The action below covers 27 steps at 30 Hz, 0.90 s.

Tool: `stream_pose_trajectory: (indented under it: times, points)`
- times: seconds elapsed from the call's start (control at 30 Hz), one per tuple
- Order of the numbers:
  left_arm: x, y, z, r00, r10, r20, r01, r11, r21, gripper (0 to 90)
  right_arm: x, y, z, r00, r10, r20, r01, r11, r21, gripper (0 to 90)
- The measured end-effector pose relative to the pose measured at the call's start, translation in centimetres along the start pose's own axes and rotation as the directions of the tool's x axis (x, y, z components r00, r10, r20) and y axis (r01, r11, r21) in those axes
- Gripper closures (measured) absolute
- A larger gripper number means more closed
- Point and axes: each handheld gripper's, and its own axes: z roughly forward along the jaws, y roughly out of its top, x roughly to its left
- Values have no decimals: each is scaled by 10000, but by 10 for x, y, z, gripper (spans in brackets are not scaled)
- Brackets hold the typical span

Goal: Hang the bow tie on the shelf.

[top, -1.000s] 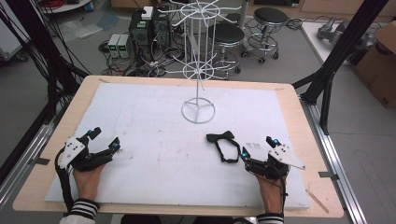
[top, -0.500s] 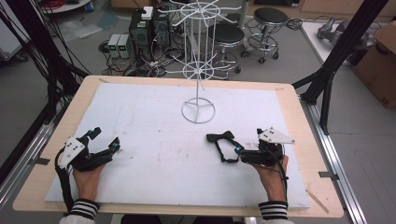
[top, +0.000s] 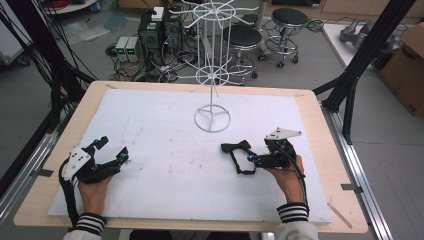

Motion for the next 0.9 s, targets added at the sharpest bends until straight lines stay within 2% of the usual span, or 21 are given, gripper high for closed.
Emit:
stream_pose_trajectory:
  times: [0.23, 0.4, 0.5, 0.6, 0.73, 0.9]
  points:
    - [0, 0, 0, 10000, 19, 17, -19, 10000, -15, 160, -5, 6, 12, 9996, 226, -167, -207, 9941, 1067, 258]
    - [0, 0, 0, 10000, 19, 23, -19, 10000, -4, 160, -7, 7, 19, 9994, 114, -324, -64, 9887, 1496, 327]
    - [0, 0, 0, 10000, -1, 12, 1, 10000, -5, 160, -8, 9, 23, 9994, 20, -346, 47, 9815, 1916, 352]
    - [0, 0, 0, 10000, 26, 30, -26, 10000, 1, 160, -8, 11, 26, 9989, 42, -466, 53, 9793, 2024, 385]
    - [0, 0, 0, 10000, 0, 17, 0, 10000, -9, 160, -9, 15, 33, 9984, -216, -521, 352, 9600, 2776, 395]
    - [0, 0, 0, 10000, 19, 29, -19, 10000, -1, 160, -10, 19, 39, 9973, -371, -639, 552, 9490, 3105, 443]
